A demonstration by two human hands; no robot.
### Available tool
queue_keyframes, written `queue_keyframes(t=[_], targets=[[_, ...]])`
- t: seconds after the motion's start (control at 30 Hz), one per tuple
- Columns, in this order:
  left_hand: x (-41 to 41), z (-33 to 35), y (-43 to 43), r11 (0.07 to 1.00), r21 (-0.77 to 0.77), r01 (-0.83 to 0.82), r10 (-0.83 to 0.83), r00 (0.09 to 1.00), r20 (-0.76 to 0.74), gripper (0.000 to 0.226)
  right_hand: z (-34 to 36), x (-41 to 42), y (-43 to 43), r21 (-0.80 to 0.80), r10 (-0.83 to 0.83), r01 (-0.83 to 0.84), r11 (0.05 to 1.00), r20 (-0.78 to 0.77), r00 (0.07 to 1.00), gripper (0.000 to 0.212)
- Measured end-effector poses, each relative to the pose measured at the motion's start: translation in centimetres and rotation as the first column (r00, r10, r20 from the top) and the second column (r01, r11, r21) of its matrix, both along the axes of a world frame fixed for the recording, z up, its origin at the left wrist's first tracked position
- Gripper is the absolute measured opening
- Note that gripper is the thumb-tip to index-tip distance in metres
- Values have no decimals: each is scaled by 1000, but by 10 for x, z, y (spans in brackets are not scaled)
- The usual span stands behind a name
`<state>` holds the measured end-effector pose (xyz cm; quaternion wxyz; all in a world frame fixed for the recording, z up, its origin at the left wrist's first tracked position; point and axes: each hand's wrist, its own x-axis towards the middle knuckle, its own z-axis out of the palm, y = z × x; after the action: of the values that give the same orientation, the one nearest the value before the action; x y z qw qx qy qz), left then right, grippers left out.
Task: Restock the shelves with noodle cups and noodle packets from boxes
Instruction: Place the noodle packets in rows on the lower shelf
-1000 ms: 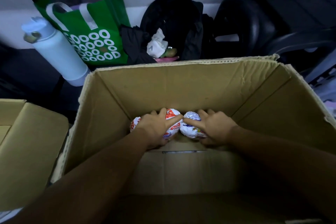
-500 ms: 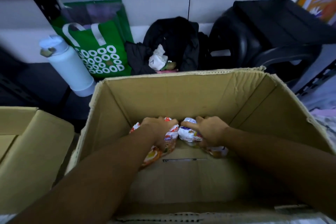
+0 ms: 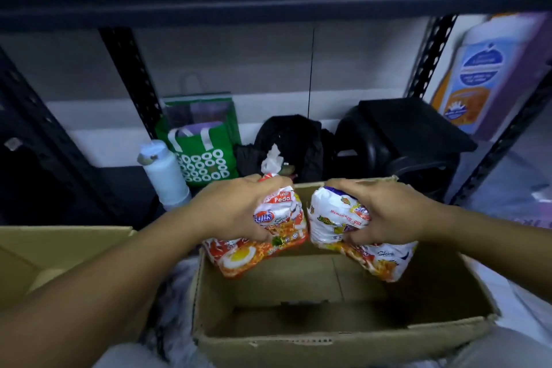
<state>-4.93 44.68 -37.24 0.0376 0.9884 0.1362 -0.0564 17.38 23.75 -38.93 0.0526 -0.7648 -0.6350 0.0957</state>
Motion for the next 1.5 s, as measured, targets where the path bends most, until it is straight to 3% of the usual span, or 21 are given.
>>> queue_keyframes(t=[0.2,0.43,0.83,0.97,1.07,1.2,1.33,1.43,1.5], targets=[[-19,132,3,988,156,15,-32,994,104,104,126,-11,-1,106,56,-62,992,63,996,92],[-24,273,9,980,194,50,-92,972,216,102,256,-13,12,288,94,-150,946,198,976,95],[-4,416,34,951,305,-46,-59,943,326,102,402,-8,42,365,-54,-110,924,411,910,101],[22,426,44,954,284,-101,-10,931,365,113,415,1,67,344,-166,-51,937,570,805,102],[49,397,58,952,264,-157,80,956,282,122,389,12,88,280,-196,27,960,597,778,103],[77,343,84,930,275,-245,173,949,262,128,337,23,103,343,-248,54,938,552,796,102],[81,341,88,931,293,-218,132,949,287,125,333,28,107,380,-237,33,925,505,830,97],[70,336,81,951,244,-192,82,913,399,120,325,29,106,456,-262,3,890,507,821,93],[62,320,73,920,282,-270,58,809,585,104,315,27,104,522,-322,-2,853,528,786,91]])
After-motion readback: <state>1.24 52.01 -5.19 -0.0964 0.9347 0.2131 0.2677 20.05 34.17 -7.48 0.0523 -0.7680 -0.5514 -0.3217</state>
